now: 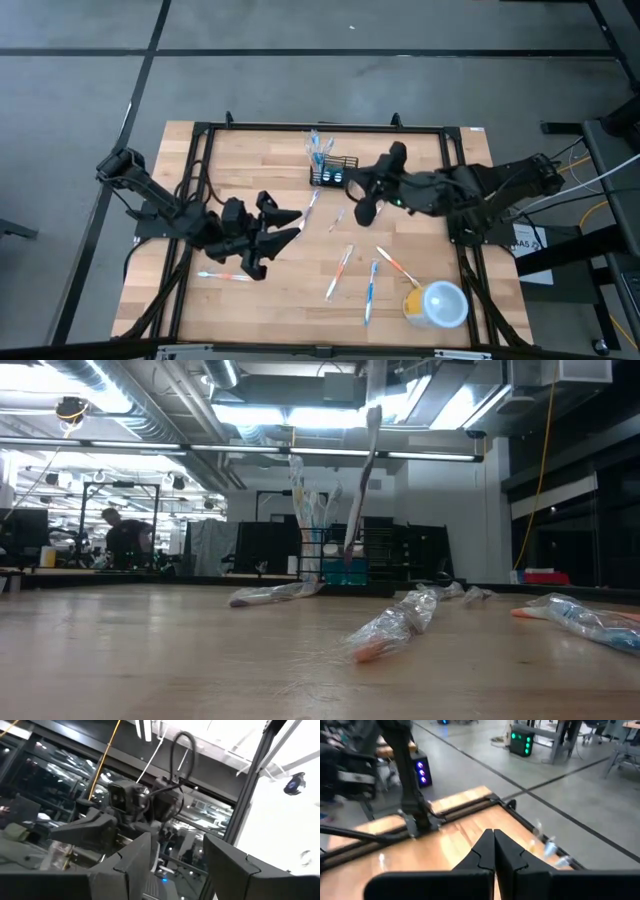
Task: Pick & Place toothbrushing station
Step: Put the violet toothbrush into the right section of the mesh organizer
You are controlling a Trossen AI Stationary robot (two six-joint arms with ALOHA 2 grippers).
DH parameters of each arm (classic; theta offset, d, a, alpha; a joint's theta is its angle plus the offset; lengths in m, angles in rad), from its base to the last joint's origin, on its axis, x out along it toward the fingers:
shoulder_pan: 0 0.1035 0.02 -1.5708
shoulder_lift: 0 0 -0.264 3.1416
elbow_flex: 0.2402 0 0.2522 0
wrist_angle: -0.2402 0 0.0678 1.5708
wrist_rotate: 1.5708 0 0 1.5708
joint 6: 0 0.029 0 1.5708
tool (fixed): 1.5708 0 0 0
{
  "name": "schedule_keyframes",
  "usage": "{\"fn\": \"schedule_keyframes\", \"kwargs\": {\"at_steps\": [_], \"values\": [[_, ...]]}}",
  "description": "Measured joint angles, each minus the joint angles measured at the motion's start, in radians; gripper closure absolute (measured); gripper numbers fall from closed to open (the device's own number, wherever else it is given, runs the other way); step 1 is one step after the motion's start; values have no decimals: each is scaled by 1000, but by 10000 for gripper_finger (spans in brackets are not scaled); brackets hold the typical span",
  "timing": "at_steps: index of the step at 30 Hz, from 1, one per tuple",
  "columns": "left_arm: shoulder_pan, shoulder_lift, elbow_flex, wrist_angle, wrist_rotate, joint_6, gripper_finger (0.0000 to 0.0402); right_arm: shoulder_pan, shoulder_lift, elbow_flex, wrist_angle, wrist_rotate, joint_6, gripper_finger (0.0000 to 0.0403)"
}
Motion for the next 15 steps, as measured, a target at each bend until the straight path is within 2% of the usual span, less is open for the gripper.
{"fn": "schedule_keyframes", "kwargs": {"at_steps": [5, 10, 15], "values": [[-25, 0, 0, -8, -60, 24, 224, -52, 0, 0, -86, -49, 1, 403], [-41, 0, 0, -21, -110, 38, 224, -80, -6, 0, -90, -53, -30, 403], [-41, 0, 0, -23, -114, 37, 224, -126, -23, 0, -82, -58, -71, 403]]}}
